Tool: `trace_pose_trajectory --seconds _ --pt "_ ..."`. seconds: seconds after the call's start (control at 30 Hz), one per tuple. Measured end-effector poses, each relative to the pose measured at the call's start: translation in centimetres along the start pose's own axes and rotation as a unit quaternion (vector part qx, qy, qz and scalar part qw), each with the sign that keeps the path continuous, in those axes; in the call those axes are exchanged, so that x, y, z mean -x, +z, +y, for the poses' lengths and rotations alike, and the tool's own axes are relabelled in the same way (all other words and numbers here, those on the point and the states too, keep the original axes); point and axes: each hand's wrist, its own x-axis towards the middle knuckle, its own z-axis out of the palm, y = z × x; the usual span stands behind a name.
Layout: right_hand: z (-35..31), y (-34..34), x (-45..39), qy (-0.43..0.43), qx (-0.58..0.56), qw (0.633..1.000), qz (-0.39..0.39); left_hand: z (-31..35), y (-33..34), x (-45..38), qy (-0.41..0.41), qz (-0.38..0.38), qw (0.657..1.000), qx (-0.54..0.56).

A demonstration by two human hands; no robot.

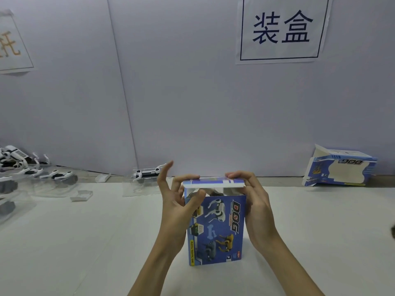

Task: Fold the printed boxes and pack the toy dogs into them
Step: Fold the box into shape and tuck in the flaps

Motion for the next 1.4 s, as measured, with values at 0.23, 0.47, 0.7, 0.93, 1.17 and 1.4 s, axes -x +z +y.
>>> trace_pose_trajectory --seconds 0.23,0.47,0.7,0.93,1.17,1.4 --pt "1.1 -0.4 0.4 -0.021 0.046 0.999 0.012 -0.8 -0.7 -0.1 -0.022 -0.051 0.998 -0.031" --pt "0.8 0.4 1.1 -0.093 0.200 0.975 -0.006 -1.8 -1.3 -0.2 -0.007 -0.041 0.996 -0.073" --pt "1.8 2.1 2.0 -0.127 0.114 0.980 0.101 -2.7 -0.2 0.1 0.201 0.103 0.888 -0.400" --pt "1.7 0.8 1.1 0.019 0.042 0.998 0.037 -2.8 -0.1 0.3 0.244 -0.009 0.821 -0.516" --pt "2.2 -1.3 0.2 -0.005 0.166 0.986 0.012 -3.0 -1.3 -0.2 0.266 -0.136 0.773 -0.560" --pt "2.1 -0.6 0.6 -0.019 0.192 0.981 -0.015 -3.1 -1.1 -0.1 0.273 -0.120 0.772 -0.562"
